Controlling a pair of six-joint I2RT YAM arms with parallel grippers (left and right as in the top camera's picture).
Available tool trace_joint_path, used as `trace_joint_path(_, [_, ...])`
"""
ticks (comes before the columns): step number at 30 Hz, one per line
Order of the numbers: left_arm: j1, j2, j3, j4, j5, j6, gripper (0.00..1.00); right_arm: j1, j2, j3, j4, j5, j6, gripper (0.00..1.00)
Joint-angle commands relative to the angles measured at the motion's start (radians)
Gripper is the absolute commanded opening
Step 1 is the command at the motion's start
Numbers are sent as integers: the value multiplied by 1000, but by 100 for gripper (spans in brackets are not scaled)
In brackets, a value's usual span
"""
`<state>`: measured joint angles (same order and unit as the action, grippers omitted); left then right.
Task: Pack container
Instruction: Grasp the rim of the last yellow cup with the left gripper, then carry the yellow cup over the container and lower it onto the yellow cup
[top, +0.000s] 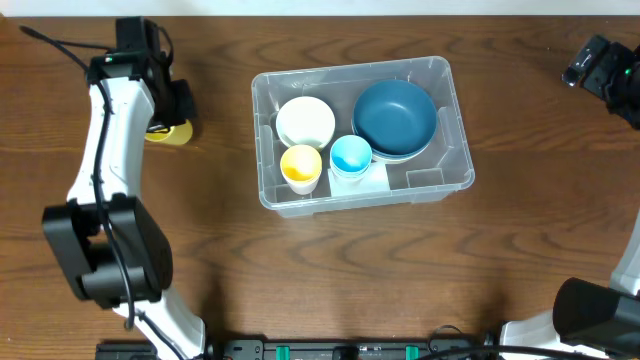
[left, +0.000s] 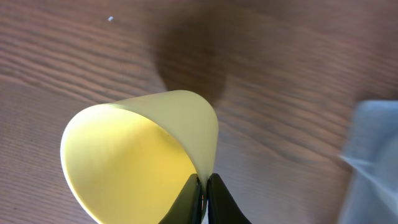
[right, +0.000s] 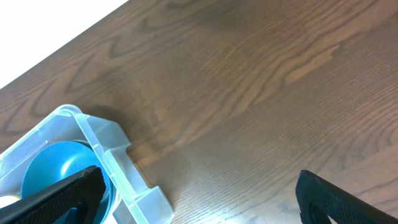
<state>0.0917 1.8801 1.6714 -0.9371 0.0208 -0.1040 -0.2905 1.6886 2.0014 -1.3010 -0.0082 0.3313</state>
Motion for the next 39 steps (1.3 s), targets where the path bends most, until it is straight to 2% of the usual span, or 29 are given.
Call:
trace_joint_path(1, [-46, -135, 3, -5, -2, -5, 6, 2, -1, -1, -1, 0, 12, 99])
trace_joint_path(10, [-234, -356, 3, -36, -2, -5, 6, 2, -1, -1, -1, 0, 12, 99])
trace_joint_path(17, [-441, -372, -1, -150, -2, -5, 6, 2, -1, -1, -1, 0, 12, 99])
trace_joint_path(22, [-549, -362, -6, -165, -2, -5, 6, 2, -1, -1, -1, 0, 12, 99])
trace_joint_path(29, [-619, -341, -19, -165, -3, -5, 6, 2, -1, -1, -1, 0, 12, 99])
trace_joint_path(39, [-629, -229, -36, -165, -2, -5, 6, 2, -1, -1, -1, 0, 12, 99])
